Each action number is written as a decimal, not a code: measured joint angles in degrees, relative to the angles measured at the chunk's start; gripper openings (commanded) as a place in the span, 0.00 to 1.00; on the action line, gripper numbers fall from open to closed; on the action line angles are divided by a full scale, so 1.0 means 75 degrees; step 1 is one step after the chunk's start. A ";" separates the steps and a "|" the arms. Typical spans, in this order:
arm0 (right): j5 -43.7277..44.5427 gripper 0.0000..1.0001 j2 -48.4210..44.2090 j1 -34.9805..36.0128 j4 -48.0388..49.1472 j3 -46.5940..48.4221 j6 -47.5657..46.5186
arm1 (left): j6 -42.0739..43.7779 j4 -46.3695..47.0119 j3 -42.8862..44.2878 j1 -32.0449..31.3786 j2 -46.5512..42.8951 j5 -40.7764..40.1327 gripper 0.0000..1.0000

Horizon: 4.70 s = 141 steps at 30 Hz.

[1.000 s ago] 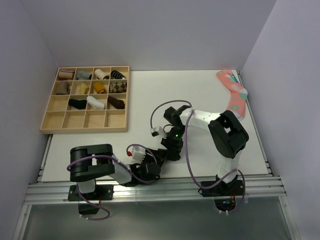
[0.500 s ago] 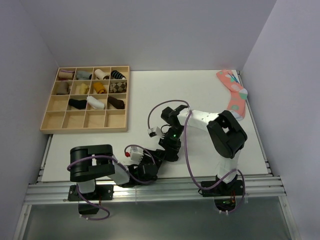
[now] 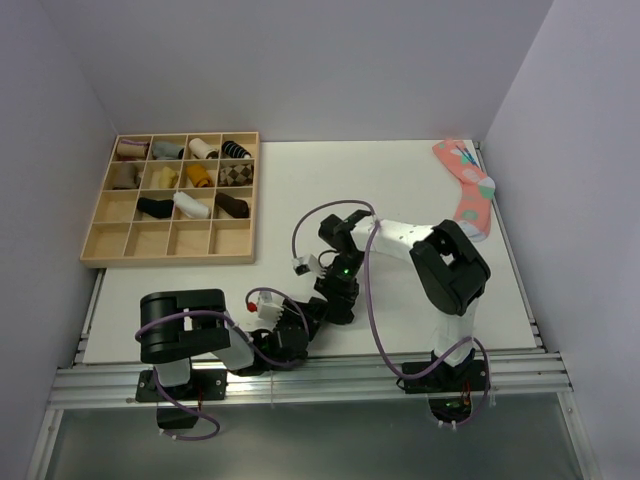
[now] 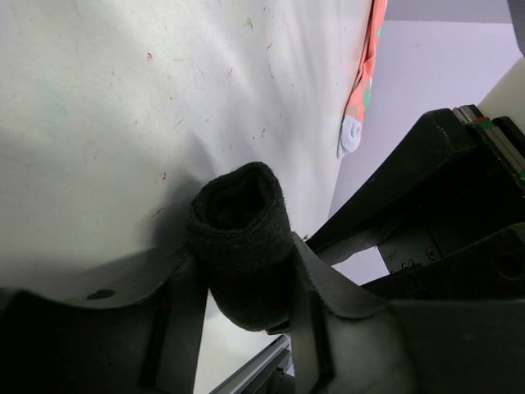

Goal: Roll the socks
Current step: Pick up the sock at the center of the board, then place the sock in the storage box.

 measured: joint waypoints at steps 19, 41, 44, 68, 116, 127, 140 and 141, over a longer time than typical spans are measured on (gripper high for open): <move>0.0189 1.00 -0.0912 0.0143 0.0192 0.0003 0.0935 | 0.1236 0.0434 -0.0796 0.0154 -0.1160 0.0393 0.00; 0.1620 1.00 -0.4112 -0.2136 0.0125 0.1043 0.1014 | 0.5791 -0.4494 0.2119 0.9136 -0.6490 0.4727 0.00; 0.1673 1.00 -0.4164 -0.2305 0.0160 0.1046 0.0988 | 0.6050 -0.4272 0.2594 1.0512 -0.5674 0.5727 0.00; 0.1320 1.00 -0.4223 -0.3389 0.0927 0.0726 0.0498 | 0.7589 -0.2445 0.4884 1.4510 -0.0087 0.8052 0.00; 0.0793 1.00 -0.3587 -0.3392 0.1207 0.0440 0.0300 | 0.8504 -0.5665 0.7650 1.4525 0.1792 0.4704 0.00; 0.0729 1.00 -0.3587 -0.3389 0.1201 0.0434 0.0192 | 0.8393 -0.7484 0.8714 1.3988 0.2646 0.4704 0.00; 0.0659 1.00 -0.3587 -0.3392 0.1005 0.0382 0.0134 | 0.7565 -0.8912 0.9632 1.3869 0.3008 0.4197 0.00; 0.0653 1.00 -0.3587 -0.3392 0.0979 0.0382 0.0137 | 0.7507 -0.9011 0.9664 1.3857 0.3016 0.4147 0.00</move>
